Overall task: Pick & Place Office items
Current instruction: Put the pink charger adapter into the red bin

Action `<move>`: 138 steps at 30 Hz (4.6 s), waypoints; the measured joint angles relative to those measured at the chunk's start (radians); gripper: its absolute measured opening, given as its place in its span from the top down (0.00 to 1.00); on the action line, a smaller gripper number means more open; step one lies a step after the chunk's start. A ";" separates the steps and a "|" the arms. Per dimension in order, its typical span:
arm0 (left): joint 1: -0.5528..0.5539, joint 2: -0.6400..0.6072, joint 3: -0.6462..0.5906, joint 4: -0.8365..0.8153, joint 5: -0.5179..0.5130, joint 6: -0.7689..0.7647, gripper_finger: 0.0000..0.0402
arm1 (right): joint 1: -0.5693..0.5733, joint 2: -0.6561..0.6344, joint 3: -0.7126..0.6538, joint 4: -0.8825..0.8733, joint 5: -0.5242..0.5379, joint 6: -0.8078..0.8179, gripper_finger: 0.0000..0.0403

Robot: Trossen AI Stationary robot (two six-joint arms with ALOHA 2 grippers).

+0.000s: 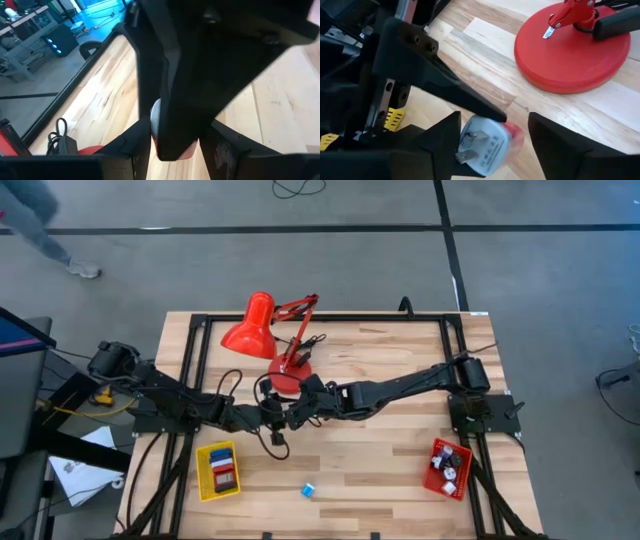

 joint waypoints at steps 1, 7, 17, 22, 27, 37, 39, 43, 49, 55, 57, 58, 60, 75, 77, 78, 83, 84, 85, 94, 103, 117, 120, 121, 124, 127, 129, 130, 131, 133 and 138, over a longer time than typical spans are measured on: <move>0.000 0.000 0.000 0.005 -0.006 -0.001 0.65 | 0.000 0.000 0.000 0.002 -0.002 0.000 0.46; 0.000 0.000 0.000 0.010 -0.022 -0.002 0.65 | 0.000 -0.001 0.001 0.002 -0.023 -0.008 0.58; 0.000 0.001 -0.001 0.007 -0.029 -0.002 0.65 | 0.000 -0.002 0.001 0.001 -0.023 -0.022 0.65; 0.000 0.001 -0.001 -0.005 -0.026 -0.003 0.65 | 0.001 0.000 0.000 0.004 -0.027 -0.052 0.60; 0.000 0.001 -0.001 -0.004 -0.030 -0.005 0.65 | 0.002 0.001 -0.002 0.000 -0.032 -0.056 0.57; 0.000 0.000 -0.001 0.004 -0.031 -0.005 0.65 | -0.002 0.001 -0.002 0.004 -0.027 -0.059 0.58; 0.000 0.000 -0.001 0.004 -0.033 -0.005 0.65 | -0.006 0.002 -0.002 0.005 -0.029 -0.061 0.59; 0.000 0.000 -0.001 0.004 -0.037 -0.002 0.65 | -0.007 0.002 -0.002 0.006 -0.031 -0.061 0.64; 0.000 0.000 -0.001 0.004 -0.037 0.018 0.65 | -0.008 0.002 -0.002 0.006 -0.044 -0.060 0.67; 0.000 -0.001 0.000 0.005 -0.029 0.020 0.62 | -0.007 0.002 -0.003 0.001 -0.047 -0.064 0.65; -0.001 -0.003 0.001 0.001 -0.028 0.021 0.60 | -0.008 0.005 -0.005 -0.003 -0.048 -0.065 0.66; -0.001 -0.003 0.001 0.002 -0.026 0.021 0.59 | -0.008 0.005 -0.005 -0.006 -0.048 -0.067 0.67; -0.001 -0.004 0.002 0.002 -0.028 0.020 0.55 | -0.008 0.006 -0.006 -0.012 -0.048 -0.082 0.68; -0.035 -0.172 -0.020 -0.195 -0.030 -0.087 0.21 | 0.041 -0.072 -0.006 -0.390 -0.210 -0.081 0.68; -0.040 -0.204 -0.049 -0.196 -0.030 -0.123 0.20 | 0.072 -0.110 -0.004 -0.477 -0.214 -0.033 0.68; -0.043 -0.220 -0.064 -0.197 -0.031 -0.147 0.19 | 0.092 -0.133 -0.004 -0.544 -0.218 0.001 0.68; -0.047 -0.252 -0.123 -0.157 -0.019 -0.263 0.18 | 0.233 -0.258 -0.004 -0.783 -0.212 0.246 0.68; -0.047 -0.252 -0.135 -0.137 -0.013 -0.272 0.18 | 0.269 -0.285 -0.004 -0.828 -0.208 0.316 0.68; -0.047 -0.256 -0.145 -0.132 -0.013 -0.274 0.18 | 0.305 -0.306 -0.003 -0.871 -0.208 0.391 0.68; -0.046 -0.251 -0.150 -0.077 -0.003 -0.271 0.18 | 0.723 -0.362 -0.003 -1.084 -0.191 1.066 0.68; -0.046 -0.250 -0.150 -0.019 -0.003 -0.271 0.18 | 0.956 -0.230 -0.012 -1.167 -0.184 1.399 0.68; -0.046 -0.250 -0.150 0.036 -0.003 -0.277 0.18 | 0.990 -0.331 -0.357 -0.878 -0.154 1.381 0.68; -0.046 -0.249 -0.150 0.036 -0.003 -0.279 0.18 | 0.990 -0.359 -0.423 -0.834 -0.151 1.377 0.68; -0.046 -0.249 -0.150 0.036 -0.003 -0.279 0.18 | 0.990 -0.369 -0.444 -0.817 -0.152 1.376 0.68; -0.046 -0.249 -0.150 0.036 -0.003 -0.280 0.18 | 0.990 -0.392 -0.489 -0.754 -0.151 1.376 0.68; -0.046 -0.249 -0.150 0.035 -0.003 -0.280 0.18 | 0.989 -0.392 -0.533 -0.697 -0.151 1.376 0.68; -0.046 -0.249 -0.150 0.035 -0.003 -0.280 0.18 | 0.989 -0.387 -0.564 -0.652 -0.151 1.376 0.68; -0.046 -0.249 -0.150 0.035 -0.002 -0.280 0.18 | 0.989 -0.386 -0.578 -0.626 -0.151 1.376 0.68; -0.046 -0.249 -0.150 0.035 -0.002 -0.280 0.18 | 0.989 -0.386 -0.592 -0.608 -0.151 1.376 0.67; -0.046 -0.249 -0.150 0.035 -0.002 -0.280 0.18 | 0.987 -0.385 -0.617 -0.606 -0.152 1.377 0.67; -0.046 -0.249 -0.150 0.035 -0.002 -0.280 0.18 | 0.969 -0.383 -0.654 -0.607 -0.154 1.361 0.66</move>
